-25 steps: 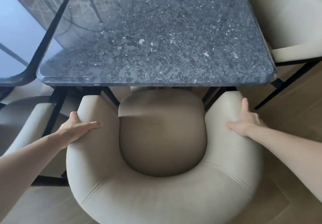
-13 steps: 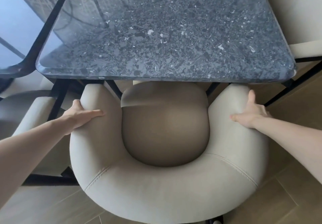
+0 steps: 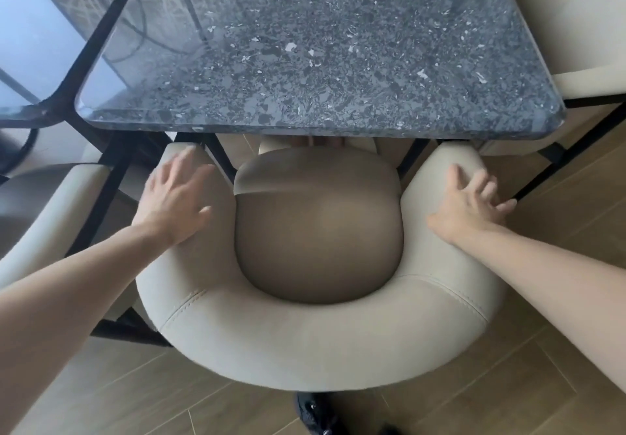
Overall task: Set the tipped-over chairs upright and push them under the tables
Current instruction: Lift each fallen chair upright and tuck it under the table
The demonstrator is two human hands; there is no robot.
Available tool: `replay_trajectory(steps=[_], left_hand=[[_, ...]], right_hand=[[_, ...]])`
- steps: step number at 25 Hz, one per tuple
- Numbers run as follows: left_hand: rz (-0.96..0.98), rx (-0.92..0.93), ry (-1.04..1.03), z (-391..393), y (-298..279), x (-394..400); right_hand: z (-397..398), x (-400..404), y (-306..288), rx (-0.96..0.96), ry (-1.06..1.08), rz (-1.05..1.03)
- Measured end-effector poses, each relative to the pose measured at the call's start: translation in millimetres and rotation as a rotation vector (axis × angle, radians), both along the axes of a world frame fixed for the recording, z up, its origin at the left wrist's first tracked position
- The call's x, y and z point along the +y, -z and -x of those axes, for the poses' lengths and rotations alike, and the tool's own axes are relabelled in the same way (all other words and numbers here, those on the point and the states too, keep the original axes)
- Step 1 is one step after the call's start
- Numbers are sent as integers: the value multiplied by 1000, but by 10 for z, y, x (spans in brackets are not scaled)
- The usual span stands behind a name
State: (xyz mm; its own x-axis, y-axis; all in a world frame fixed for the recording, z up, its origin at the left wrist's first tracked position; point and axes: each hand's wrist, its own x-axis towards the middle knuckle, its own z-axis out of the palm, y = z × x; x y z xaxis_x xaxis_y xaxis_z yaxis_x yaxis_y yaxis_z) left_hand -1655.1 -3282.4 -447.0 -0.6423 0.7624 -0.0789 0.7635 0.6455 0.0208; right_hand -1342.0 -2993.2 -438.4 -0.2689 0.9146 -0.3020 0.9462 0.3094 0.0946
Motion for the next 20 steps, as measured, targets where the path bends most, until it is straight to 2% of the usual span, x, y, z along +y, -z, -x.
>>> replay_trajectory(steps=[1,3,6,8,10,13,17,20], left_hand=[[17,-1,157,-141,-29,-35],[-32,-58,302,-496,-101,-140],[-163,-232,318,-1113,-271,-351],[-166,-314,344,-1502,-346,-551],[-128,-366,374,-1818,-374,-741],[-91,-376,382,-2122,-328,-884],[-13,-160,417,-2330,-225,-897],[16,-103,481,-2262,-185,-779]], right_hand=[[-33,-102,-7,26,-54,4],[-120,-320,-38,125,-154,8],[-256,-762,-129,345,-328,24],[-397,-1166,-217,480,-453,74],[-564,-1557,-271,532,-602,104],[-727,-1953,-252,442,-777,159],[-799,-2193,-103,270,-914,59],[-751,-2110,-36,204,-968,-1]])
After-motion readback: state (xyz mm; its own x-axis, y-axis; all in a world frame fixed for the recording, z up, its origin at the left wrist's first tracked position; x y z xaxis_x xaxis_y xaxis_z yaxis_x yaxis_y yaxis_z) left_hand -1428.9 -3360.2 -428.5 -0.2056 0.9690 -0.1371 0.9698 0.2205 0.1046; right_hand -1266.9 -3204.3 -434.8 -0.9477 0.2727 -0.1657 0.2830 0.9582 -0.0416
